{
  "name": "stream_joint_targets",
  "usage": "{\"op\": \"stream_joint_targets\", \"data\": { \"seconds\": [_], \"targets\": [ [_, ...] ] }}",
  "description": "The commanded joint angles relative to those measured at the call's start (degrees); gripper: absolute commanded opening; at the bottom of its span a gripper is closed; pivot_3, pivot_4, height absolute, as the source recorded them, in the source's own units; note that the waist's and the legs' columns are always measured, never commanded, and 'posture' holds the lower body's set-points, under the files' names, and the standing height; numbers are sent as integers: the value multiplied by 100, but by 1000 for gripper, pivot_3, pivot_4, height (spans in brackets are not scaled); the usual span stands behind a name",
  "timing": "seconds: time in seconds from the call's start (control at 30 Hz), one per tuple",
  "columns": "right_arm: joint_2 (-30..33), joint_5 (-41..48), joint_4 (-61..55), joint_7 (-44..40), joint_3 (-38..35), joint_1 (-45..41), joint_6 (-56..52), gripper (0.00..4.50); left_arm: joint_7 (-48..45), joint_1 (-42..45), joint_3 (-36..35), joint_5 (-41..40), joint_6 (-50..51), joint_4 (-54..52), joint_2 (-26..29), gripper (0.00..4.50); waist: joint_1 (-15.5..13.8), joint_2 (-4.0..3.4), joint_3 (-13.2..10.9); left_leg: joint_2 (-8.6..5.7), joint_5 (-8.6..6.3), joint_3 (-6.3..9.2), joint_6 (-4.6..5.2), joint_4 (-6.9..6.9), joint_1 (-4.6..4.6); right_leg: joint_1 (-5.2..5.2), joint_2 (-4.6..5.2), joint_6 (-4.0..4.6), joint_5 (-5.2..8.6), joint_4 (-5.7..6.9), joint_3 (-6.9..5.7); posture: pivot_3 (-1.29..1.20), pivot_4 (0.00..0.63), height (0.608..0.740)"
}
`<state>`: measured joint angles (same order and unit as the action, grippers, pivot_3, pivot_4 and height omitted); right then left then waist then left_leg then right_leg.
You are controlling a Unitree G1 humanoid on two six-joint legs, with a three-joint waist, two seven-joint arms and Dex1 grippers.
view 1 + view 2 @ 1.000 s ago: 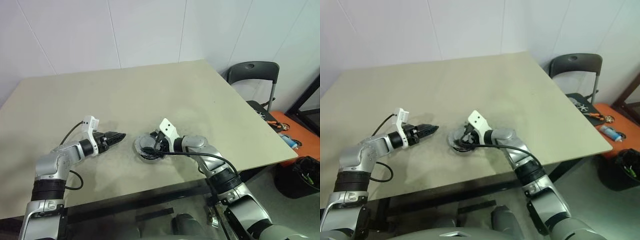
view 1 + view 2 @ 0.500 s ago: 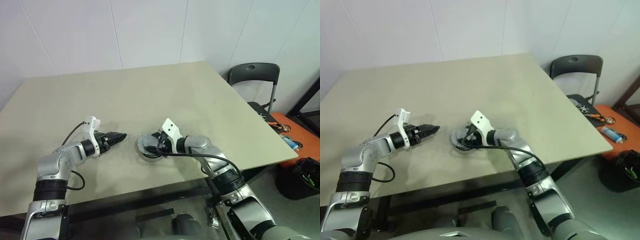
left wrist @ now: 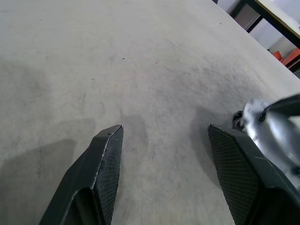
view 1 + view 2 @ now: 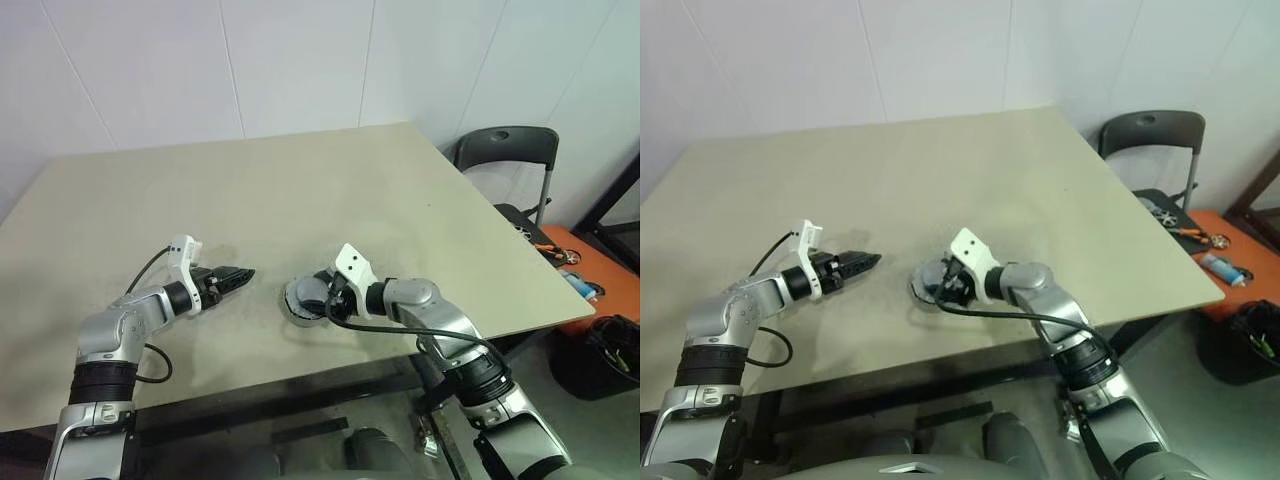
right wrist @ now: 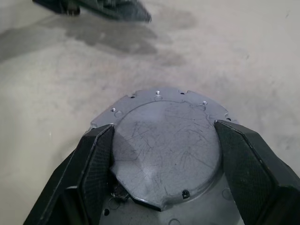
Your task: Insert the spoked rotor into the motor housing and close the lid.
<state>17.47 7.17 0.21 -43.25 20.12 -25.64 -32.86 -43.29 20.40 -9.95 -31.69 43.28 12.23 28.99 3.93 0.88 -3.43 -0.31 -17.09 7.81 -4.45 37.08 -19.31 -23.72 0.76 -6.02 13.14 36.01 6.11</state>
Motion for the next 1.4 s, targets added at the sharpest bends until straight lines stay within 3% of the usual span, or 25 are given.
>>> {"op": "stream_joint_targets", "data": {
  "seconds": [0.03,0.47,1.4],
  "targets": [
    [237,-214,-60,-100,144,60,247,3231,-5,30,-95,-27,-41,-211,60,3055,1,0,0,0,0,-1,0,0,3,5,0,-6,4,-1,0,0,0,740],
    [-8,-113,232,148,-47,-107,514,3231,95,-171,-149,-95,31,-446,39,3055,7,1,1,0,0,0,0,-1,26,27,0,0,14,-7,0,0,0,740],
    [-106,-303,854,-590,400,-14,1169,3231,99,-146,-168,-107,150,-537,119,3055,23,1,1,1,-1,0,0,-11,32,28,-2,3,16,-12,0,0,0,740]
  ]
}}
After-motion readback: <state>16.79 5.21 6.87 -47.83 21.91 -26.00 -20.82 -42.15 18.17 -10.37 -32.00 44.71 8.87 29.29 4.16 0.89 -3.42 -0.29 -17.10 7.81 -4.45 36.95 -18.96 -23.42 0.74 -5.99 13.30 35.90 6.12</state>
